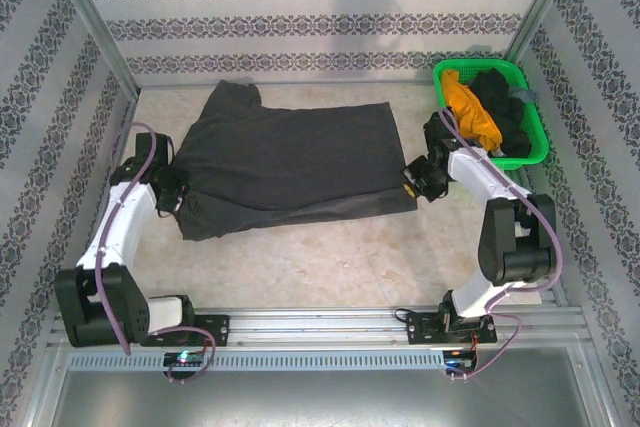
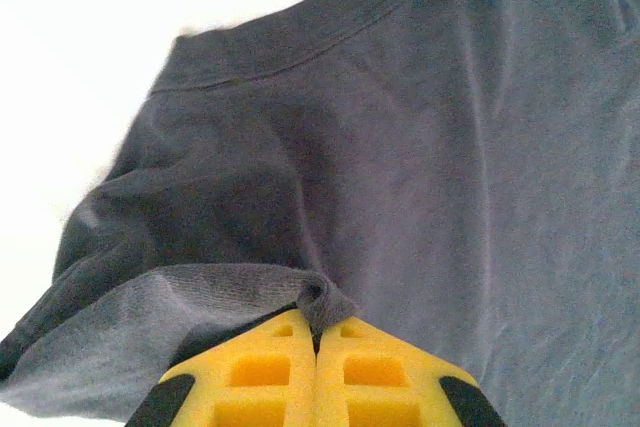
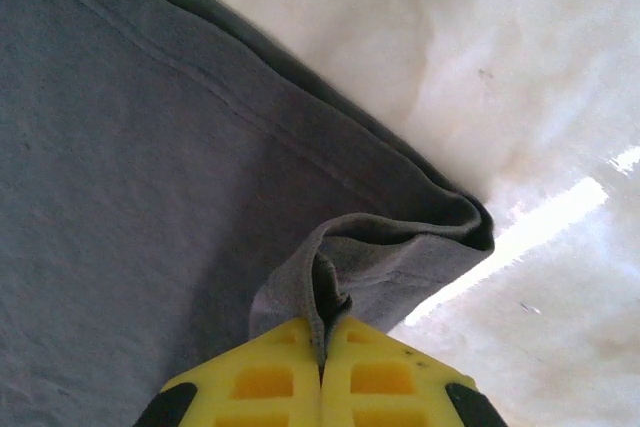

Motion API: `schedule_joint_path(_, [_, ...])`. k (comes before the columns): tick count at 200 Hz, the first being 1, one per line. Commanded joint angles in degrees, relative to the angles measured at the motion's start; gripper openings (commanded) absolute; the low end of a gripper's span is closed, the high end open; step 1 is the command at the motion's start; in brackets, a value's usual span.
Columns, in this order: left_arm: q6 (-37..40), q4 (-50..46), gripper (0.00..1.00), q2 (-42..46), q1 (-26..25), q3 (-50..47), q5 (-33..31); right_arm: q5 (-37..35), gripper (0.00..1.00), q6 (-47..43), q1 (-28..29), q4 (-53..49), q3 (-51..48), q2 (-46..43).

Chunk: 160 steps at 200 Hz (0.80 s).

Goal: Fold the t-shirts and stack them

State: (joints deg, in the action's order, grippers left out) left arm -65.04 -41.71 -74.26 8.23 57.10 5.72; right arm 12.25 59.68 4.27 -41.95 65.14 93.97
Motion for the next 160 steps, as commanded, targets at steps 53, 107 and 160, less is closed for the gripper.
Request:
schedule_joint_path(53, [6.9,6.6,0.00,-10.8,0.5,8.6,-2.0,-0.7,0.00,0.5,-0.2,-1.5,9.8,9.3])
schedule_joint_path(107, [10.4,11.4,0.00,-17.1,0.9,12.4,0.9,-0.6,0.00,0.6,-0.3,-1.1,13.2,13.6])
schedule_joint_path(160, [13.5,14.2,0.00,-20.8,0.9,14.2,1.0,0.4,0.00,0.2,-0.2,0.0,15.7,17.3])
